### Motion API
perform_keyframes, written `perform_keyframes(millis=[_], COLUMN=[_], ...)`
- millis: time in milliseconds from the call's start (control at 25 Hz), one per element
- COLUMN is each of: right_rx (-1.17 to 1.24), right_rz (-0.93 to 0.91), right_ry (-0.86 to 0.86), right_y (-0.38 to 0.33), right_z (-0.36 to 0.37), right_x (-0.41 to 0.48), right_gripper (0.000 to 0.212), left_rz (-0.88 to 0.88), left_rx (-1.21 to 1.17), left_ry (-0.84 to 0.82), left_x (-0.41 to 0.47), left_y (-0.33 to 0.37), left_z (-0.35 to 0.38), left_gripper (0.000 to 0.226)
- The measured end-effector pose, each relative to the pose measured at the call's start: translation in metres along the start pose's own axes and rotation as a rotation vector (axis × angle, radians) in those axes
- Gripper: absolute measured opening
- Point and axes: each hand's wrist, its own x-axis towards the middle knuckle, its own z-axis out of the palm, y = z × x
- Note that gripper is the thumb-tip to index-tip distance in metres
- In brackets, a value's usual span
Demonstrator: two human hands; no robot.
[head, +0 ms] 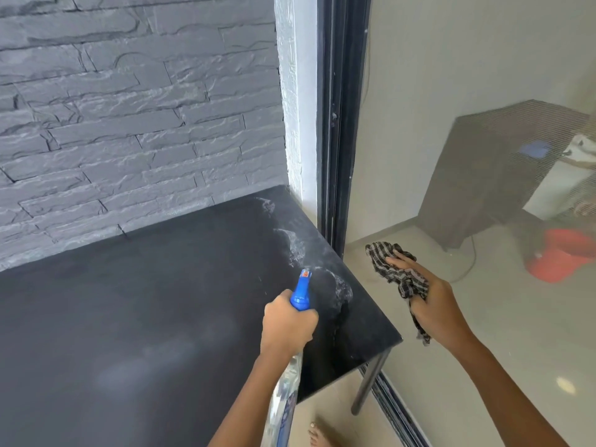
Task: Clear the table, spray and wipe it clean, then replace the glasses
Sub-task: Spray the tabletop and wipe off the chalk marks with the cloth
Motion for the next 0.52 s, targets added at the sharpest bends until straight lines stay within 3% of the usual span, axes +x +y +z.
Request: perform_keyframes(millis=[520], right_rx=[0.013], right_rz=[-0.102], right_ry=[-0.164], right_y=[-0.009], right_z=[0.059], right_x=[0.166], right_gripper=[0.076], left_rz=[0.006], left_rx=[-0.057], left_ry=[0.165], left_x=[0.144], left_y=[0.044], left_z=[-0.033], left_gripper=[0.010])
